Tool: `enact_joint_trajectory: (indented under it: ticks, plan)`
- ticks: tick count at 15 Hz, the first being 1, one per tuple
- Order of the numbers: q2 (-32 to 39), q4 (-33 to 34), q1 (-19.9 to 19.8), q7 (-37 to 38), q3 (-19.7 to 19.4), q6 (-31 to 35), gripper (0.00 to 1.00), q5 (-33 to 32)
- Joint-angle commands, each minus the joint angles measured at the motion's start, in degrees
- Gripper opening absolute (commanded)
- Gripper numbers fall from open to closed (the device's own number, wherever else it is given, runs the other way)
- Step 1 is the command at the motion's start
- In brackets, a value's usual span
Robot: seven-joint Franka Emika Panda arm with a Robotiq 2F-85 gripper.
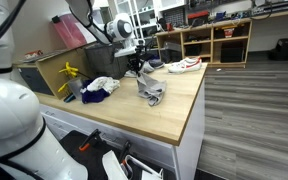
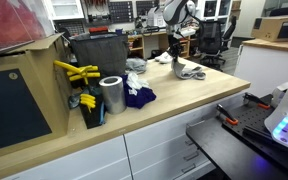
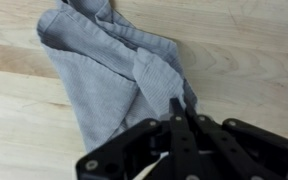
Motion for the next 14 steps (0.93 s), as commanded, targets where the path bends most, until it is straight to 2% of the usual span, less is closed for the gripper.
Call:
enact_joint_trajectory:
  ticks: [1, 8, 14]
  plan:
    - [3.44, 6.56, 1.48, 6.68, -0.52, -4.40, 0.01, 3.30]
    - [8.40, 15.45, 3.21, 20.82, -0.94, -11.83, 0.01, 9.53]
    - [11.21, 20.08, 2.23, 22.91, 1.10, -17.57, 0.01, 20.78]
